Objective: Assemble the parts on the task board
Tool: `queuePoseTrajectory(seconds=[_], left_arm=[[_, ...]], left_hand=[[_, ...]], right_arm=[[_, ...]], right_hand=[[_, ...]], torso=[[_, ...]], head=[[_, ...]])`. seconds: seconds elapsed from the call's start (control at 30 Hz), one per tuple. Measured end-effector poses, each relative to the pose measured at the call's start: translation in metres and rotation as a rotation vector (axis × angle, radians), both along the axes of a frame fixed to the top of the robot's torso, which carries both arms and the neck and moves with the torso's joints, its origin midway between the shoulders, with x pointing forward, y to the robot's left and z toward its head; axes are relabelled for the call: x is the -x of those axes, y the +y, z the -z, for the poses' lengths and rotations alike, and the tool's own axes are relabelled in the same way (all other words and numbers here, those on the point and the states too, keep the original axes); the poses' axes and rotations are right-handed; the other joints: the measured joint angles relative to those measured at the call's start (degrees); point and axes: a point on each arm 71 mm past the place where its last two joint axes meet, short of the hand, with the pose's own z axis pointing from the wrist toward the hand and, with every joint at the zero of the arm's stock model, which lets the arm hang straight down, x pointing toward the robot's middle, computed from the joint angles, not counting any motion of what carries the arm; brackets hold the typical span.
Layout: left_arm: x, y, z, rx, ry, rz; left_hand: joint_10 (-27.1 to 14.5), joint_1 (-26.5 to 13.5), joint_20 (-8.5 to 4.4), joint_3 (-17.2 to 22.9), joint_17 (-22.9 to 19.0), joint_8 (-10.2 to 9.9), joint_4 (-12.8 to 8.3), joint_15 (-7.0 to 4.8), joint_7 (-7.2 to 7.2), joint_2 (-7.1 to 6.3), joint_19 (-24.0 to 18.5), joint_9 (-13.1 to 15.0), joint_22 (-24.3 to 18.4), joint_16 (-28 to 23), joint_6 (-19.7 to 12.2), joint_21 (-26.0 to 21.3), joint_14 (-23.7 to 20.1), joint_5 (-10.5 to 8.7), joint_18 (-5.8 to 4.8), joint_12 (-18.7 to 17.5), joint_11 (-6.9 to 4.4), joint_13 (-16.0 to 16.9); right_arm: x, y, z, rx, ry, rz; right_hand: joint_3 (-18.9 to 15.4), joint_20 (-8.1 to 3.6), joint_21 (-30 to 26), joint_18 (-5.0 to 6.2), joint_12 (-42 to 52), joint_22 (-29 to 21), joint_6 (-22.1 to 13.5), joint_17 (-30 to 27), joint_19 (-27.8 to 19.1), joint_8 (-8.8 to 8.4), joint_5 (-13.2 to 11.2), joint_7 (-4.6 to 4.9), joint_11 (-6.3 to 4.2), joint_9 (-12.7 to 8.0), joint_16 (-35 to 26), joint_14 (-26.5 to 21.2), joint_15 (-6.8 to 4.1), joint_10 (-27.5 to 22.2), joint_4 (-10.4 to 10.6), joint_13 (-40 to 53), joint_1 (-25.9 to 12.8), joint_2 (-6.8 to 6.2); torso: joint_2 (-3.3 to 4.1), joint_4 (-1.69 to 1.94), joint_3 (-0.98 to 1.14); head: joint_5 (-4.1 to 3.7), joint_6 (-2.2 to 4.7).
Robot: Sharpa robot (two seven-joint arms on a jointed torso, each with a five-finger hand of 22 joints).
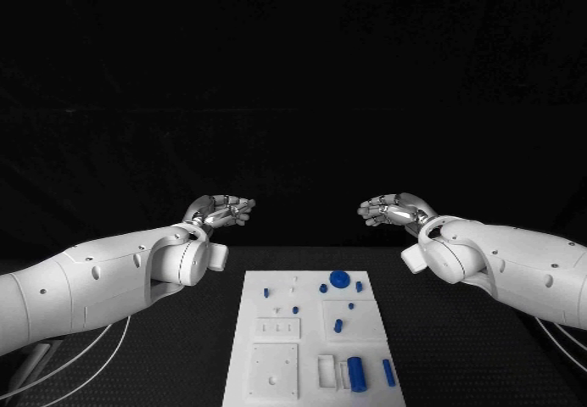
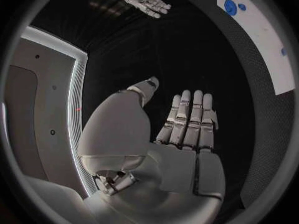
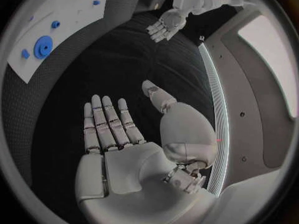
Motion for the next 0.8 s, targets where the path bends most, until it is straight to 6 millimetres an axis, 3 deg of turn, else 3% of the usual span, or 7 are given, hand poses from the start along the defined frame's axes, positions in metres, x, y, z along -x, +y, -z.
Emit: queuePoseTrajectory(seconds=[0.1,0.23,0.4,0.53,0.57,0.63,0.8], left_arm=[[0.002,0.0,-0.001,0.0,-0.003,0.017],[0.007,-0.001,-0.003,0.007,-0.02,0.044],[0.016,-0.003,-0.007,0.027,-0.042,0.083],[0.023,-0.005,-0.009,0.043,-0.049,0.112],[0.024,-0.006,-0.01,0.046,-0.05,0.117],[0.027,-0.008,-0.011,0.052,-0.052,0.129],[0.032,-0.011,-0.012,0.064,-0.053,0.151]], left_hand=[[4.42,1.35,-1.04,-0.9,1.13,0.55,-2.6,-1.27,0.48,1.35,4.86,-0.12,0.01,2.61,3.24,2.41,6.01,0.7,1.4,1.58,-0.45,0.6],[9.44,3.24,-3.5,-1.1,3.39,1.05,-6.85,-4.91,-0.77,3.24,11.84,-0.66,0.0,6.27,7.36,6.6,14.19,1.51,3.06,2.72,-2.36,1.28],[10.87,2.03,-4.7,0.54,4.56,-0.57,-11.99,-5.47,-1.04,4.54,13.17,-1.97,-0.02,5.41,9.05,7.5,15.77,1.81,3.07,0.98,-2.66,1.0],[10.53,0.32,-5.02,1.37,5.11,-1.47,-13.73,-5.67,-0.86,4.06,12.86,-2.53,-0.03,4.86,8.87,7.5,15.97,1.81,3.03,-0.45,-2.33,0.55],[10.44,-0.03,-5.02,1.44,5.16,-1.59,-13.92,-5.67,-0.83,4.1,12.86,-2.62,-0.03,4.81,8.84,7.5,15.97,1.81,3.02,-0.59,-2.24,0.52],[10.43,-0.33,-5.02,1.64,5.27,-1.8,-14.17,-5.67,-0.83,3.9,12.85,-2.66,-0.03,4.42,8.84,7.5,15.97,1.81,3.0,-0.74,-2.24,0.46],[10.33,-1.82,-5.01,1.89,5.61,-2.17,-14.74,-5.67,-0.63,3.76,12.85,-2.88,-0.03,4.16,8.64,7.5,15.97,1.81,2.87,-1.57,-2.14,0.26]], right_arm=[[-0.002,0.003,-0.001,0.112,-0.053,-0.045],[-0.003,0.011,-0.001,0.294,-0.13,-0.138],[0.003,0.026,0.006,0.483,-0.211,-0.255],[0.007,0.038,0.008,0.62,-0.281,-0.335],[0.008,0.04,0.008,0.648,-0.296,-0.35],[0.011,0.043,0.009,0.7,-0.321,-0.376],[0.017,0.058,0.016,0.819,-0.378,-0.444]], right_hand=[[1.82,-0.23,1.51,1.44,1.19,0.0,3.38,1.06,3.97,1.3,0.0,0.5,-1.05,0.29,1.99,4.17,-1.47,3.68,-0.51,0.53,2.6,-0.73],[4.27,-0.51,3.91,3.61,2.37,-0.01,7.41,3.04,10.29,2.52,-0.1,1.11,-2.53,0.58,4.89,10.57,-4.19,8.27,-1.01,1.21,5.5,-1.41],[6.81,-2.16,8.02,5.79,2.68,-0.01,11.47,7.02,20.55,2.91,-1.79,0.77,-4.32,0.68,9.49,20.18,-8.32,12.91,-1.28,1.82,8.0,-2.57],[7.35,-5.38,14.68,6.33,2.63,-0.05,15.18,13.68,32.22,2.91,-2.43,-0.41,-6.41,0.61,17.6,30.31,-11.54,16.97,-1.48,2.39,10.2,-3.7],[7.34,-9.01,20.44,6.29,2.41,0.0,17.22,19.09,40.67,2.89,-2.45,-1.06,-7.58,0.42,25.05,36.63,-13.62,19.09,-1.49,2.68,11.39,-4.64],[7.26,-11.95,27.14,6.29,1.53,-0.01,18.73,24.64,45.57,2.25,-2.45,-1.46,-8.07,-0.09,33.22,39.48,-14.77,20.57,-1.57,2.82,11.94,-5.2],[7.26,-12.75,34.72,6.18,-0.31,-0.01,19.11,28.27,45.95,1.23,-2.45,-1.46,-8.17,-0.54,40.32,39.4,-14.68,21.02,-1.57,2.75,12.39,-5.64]], torso=[[0.25,0.24,0.0],[0.75,0.58,-0.01],[1.71,1.13,0.11],[2.48,1.54,0.2],[2.71,1.68,0.22],[3.23,1.98,0.25],[4.47,2.61,0.25]], head=[[0.03,0.08],[-0.13,0.3],[-0.77,0.48],[-1.12,0.38],[-1.22,0.37],[-1.48,0.42],[-1.83,0.49]])
